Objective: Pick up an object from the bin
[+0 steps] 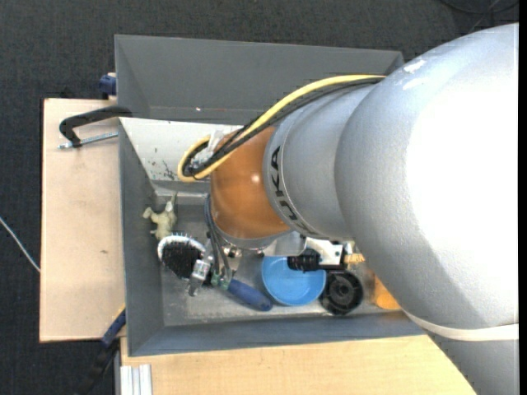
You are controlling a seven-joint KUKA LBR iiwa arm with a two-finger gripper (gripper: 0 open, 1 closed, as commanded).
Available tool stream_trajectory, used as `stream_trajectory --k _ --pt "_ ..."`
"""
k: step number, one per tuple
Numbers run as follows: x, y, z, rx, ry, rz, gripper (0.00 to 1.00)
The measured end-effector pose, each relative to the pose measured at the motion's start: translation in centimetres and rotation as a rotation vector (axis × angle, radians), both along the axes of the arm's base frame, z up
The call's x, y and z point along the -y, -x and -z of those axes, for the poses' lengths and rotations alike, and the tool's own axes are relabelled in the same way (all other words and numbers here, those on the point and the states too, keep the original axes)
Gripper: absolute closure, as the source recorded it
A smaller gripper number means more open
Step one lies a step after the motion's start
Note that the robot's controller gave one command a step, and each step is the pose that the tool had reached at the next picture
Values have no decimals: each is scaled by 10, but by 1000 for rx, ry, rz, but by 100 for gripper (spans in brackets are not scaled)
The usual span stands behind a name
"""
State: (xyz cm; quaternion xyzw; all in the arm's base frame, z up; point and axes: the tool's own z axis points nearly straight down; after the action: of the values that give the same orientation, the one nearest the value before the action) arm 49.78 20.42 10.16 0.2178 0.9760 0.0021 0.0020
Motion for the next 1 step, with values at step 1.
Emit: stream_trajectory --k 1 --pt "-1 -1 -46 1 0 -2 100"
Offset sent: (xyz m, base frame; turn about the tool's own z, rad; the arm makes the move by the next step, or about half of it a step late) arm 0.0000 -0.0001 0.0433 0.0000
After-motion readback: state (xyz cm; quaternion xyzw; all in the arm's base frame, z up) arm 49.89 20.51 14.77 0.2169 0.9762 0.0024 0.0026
